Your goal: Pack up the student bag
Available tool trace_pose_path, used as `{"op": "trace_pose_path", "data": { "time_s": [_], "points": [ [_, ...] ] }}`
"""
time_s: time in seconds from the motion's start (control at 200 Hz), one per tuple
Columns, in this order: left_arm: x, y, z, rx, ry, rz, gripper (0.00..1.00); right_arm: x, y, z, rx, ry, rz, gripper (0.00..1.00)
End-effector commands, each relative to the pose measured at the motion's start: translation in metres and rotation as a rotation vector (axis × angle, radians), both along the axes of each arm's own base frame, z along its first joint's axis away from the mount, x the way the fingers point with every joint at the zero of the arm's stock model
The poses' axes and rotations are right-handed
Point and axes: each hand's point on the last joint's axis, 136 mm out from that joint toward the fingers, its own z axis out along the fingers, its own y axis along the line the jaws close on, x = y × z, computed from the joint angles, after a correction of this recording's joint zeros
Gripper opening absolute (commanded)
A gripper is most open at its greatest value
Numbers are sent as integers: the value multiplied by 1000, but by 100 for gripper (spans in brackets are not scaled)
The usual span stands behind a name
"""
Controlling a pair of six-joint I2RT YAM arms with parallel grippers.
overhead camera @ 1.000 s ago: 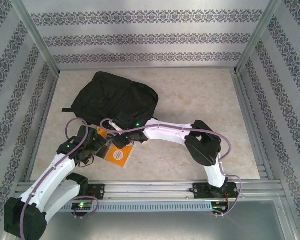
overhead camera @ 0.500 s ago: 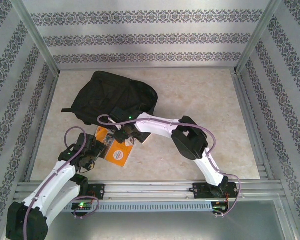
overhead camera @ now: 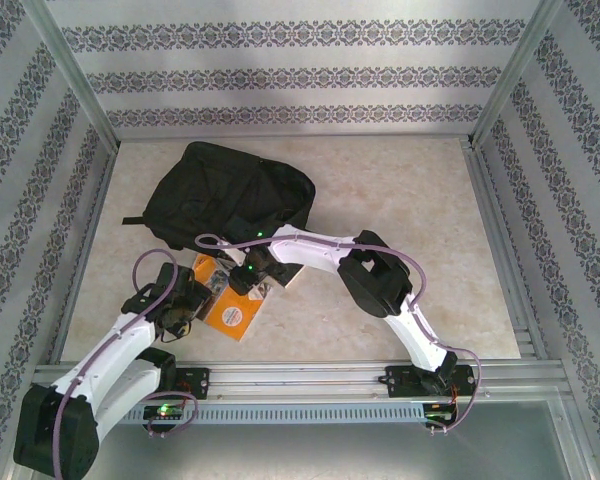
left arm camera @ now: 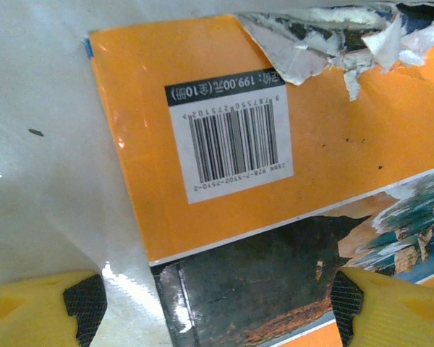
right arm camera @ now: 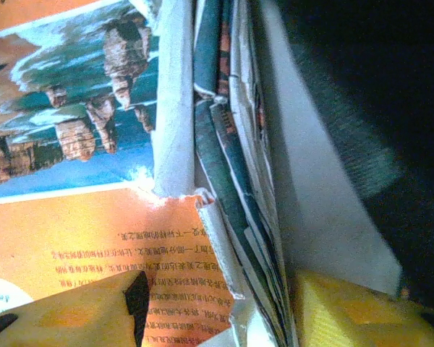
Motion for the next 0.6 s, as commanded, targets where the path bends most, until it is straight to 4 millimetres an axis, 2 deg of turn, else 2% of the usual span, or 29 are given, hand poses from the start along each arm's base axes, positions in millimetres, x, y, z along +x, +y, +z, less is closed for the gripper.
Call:
{"op": "trace_pose_path", "data": {
  "time_s": [0.0, 0.13, 0.24, 0.3, 0.37, 0.465, 0.595],
  "points": [
    [36, -26, 3, -124, -166, -61, 84, -40, -12, -16, -41, 151, 74, 54],
    [32, -24, 0, -114, -157, -67, 83, -47, -18, -12, -33, 176, 65, 53],
    [31, -26, -4, -126, -152, -69, 82, -25, -30, -23, -114, 86, -16, 54],
    [31, -27, -5, -137, -154, -68, 82, -26, -23, -26, -104, 118, -25, 54],
    [31, -29, -8, -145, -147, -69, 82, -37, -10, -27, -77, 184, -8, 52],
    [30, -30, -9, -148, -141, -71, 82, -55, 10, -13, 12, 282, 31, 48],
    [30, -31, -11, -161, -142, -66, 82, -61, 17, 19, 133, 376, 20, 40]
  ]
}}
